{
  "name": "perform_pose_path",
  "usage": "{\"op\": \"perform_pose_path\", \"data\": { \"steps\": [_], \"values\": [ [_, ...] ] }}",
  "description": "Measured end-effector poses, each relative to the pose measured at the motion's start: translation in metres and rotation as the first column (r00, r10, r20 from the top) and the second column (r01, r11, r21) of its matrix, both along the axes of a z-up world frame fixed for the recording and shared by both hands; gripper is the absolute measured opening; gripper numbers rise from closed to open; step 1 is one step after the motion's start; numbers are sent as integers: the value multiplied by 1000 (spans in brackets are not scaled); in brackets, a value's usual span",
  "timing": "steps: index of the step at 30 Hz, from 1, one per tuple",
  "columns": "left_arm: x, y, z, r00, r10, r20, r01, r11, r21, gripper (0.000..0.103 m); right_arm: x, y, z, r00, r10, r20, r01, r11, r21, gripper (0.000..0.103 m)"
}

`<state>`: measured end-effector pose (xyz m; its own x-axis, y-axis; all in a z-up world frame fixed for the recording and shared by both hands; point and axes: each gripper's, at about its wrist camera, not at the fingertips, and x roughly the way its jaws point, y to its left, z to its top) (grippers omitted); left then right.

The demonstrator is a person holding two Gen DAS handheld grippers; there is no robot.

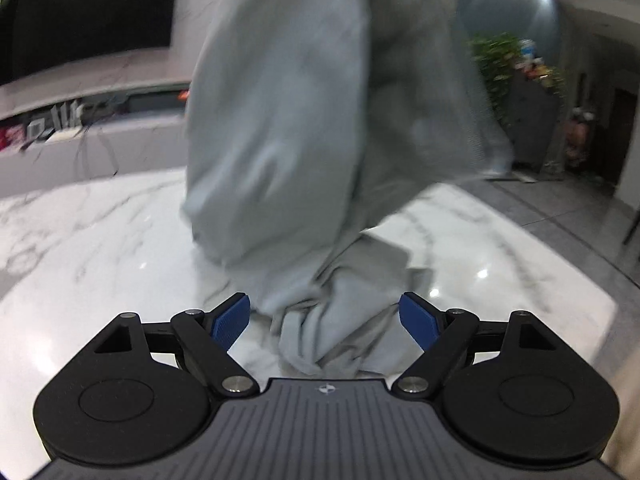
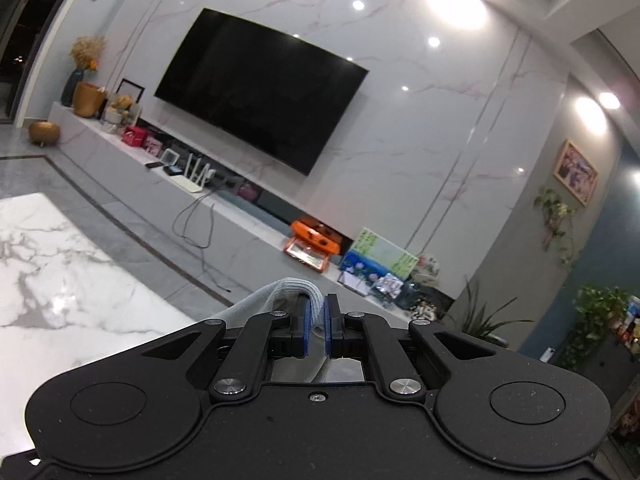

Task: Fold clothes
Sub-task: 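Lift the sweatshirt with both grippers and shake it out over the table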

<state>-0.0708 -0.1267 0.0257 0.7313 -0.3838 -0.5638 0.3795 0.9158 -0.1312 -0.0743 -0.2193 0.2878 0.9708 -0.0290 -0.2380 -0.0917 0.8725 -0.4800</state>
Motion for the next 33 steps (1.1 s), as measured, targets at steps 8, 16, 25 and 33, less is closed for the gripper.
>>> {"op": "perform_pose_path", "data": {
  "steps": [8,16,25,33],
  "values": [
    [34,28,-14,990,-7,-143,-9,993,-115,18,-4,-52,0,995,-99,0,99,995,18,5],
    [52,112,39,989,149,8,-149,988,49,12,2,-100,-21,980,-193,-46,195,980,49,5],
    [58,166,151,950,220,221,-261,949,176,11,17,-92,-51,981,-164,-101,172,982,80,4],
    [53,156,147,960,154,235,-212,947,241,11,20,-90,-54,977,-184,-112,195,976,97,4]
  ]
}}
